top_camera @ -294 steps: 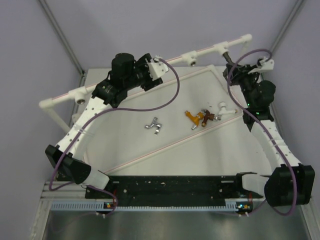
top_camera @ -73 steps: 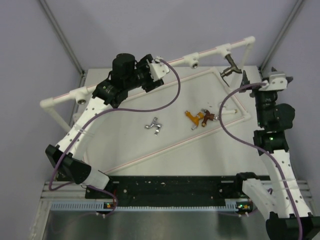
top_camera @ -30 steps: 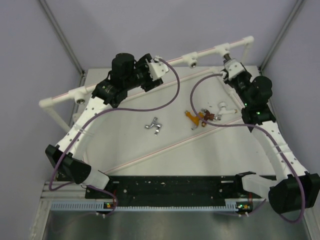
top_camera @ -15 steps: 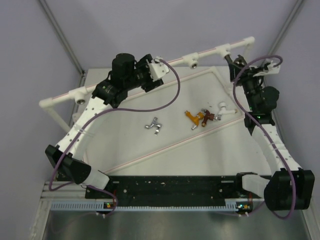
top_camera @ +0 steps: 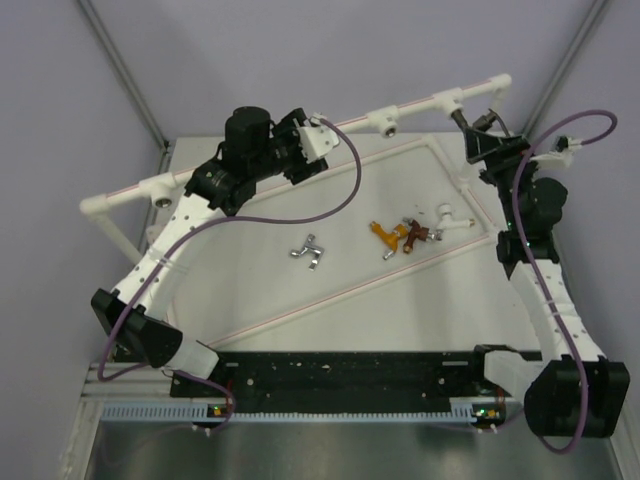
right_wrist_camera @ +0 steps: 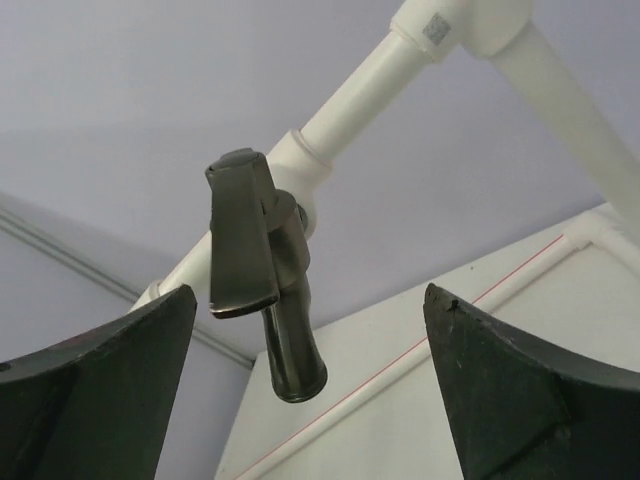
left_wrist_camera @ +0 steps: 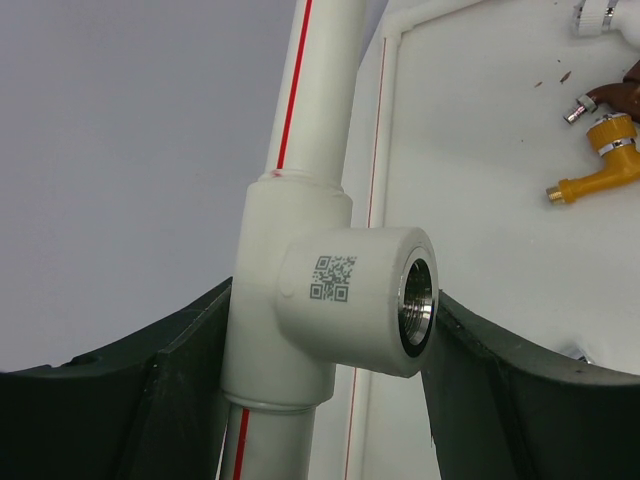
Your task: Install the water faucets
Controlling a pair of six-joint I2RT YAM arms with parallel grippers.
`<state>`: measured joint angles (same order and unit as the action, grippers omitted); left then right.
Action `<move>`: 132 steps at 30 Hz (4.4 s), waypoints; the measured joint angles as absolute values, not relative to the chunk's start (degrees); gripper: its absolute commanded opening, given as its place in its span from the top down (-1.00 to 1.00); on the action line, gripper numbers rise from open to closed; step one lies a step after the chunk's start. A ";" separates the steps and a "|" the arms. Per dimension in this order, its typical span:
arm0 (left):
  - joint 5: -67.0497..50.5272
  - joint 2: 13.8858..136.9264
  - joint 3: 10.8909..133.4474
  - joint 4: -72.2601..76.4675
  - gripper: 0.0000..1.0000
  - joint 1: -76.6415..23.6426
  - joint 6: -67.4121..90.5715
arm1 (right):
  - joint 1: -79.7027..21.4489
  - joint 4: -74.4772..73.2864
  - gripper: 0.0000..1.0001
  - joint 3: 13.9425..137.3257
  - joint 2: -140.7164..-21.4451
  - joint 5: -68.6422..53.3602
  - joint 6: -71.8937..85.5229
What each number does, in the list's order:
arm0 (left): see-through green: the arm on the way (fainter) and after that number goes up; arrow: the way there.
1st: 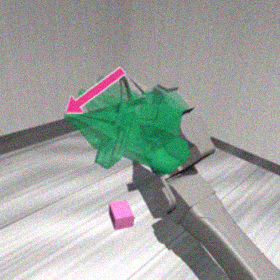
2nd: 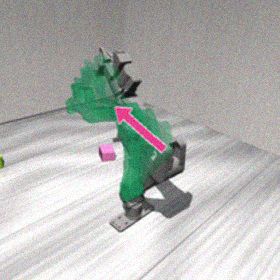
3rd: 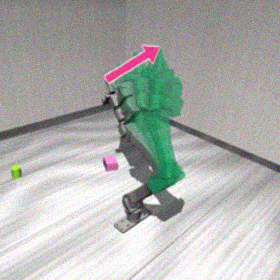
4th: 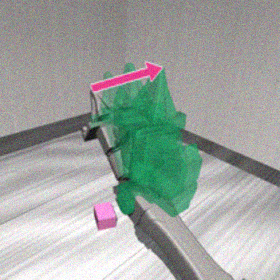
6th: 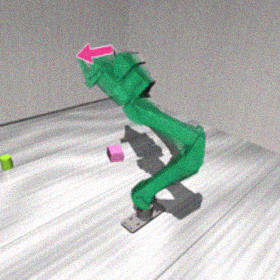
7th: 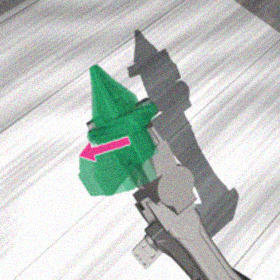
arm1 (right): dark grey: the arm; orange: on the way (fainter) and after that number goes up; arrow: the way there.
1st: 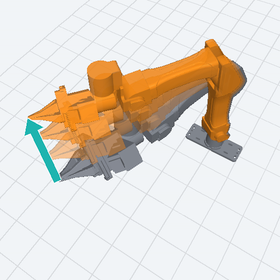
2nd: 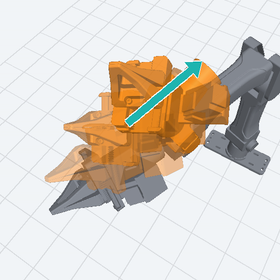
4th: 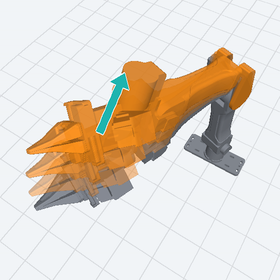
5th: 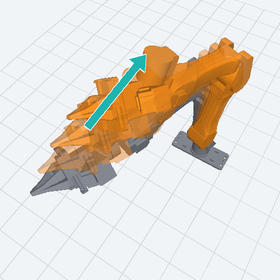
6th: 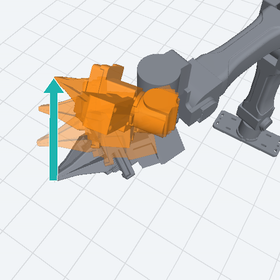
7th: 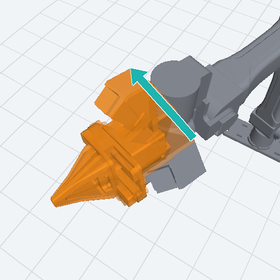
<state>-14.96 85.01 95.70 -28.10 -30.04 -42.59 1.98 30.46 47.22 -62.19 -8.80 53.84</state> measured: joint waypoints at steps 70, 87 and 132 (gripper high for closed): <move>-14.09 85.17 95.68 -27.40 -0.41 -29.71 -42.33 | 0.23 12.45 -0.98 60.40 -61.25 -9.39 -28.16; -14.31 88.86 97.47 -23.73 -0.10 -29.91 -42.46 | -0.01 20.91 -0.98 48.62 -32.23 3.46 -23.90; 39.27 42.63 62.00 20.49 -0.87 -30.52 -22.24 | -0.01 7.42 -0.98 48.10 -30.50 21.10 -9.39</move>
<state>39.27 42.63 62.00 20.49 -30.52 -22.24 -0.01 7.42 48.10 -30.50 21.10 -9.39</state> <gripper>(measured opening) 0.939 0.989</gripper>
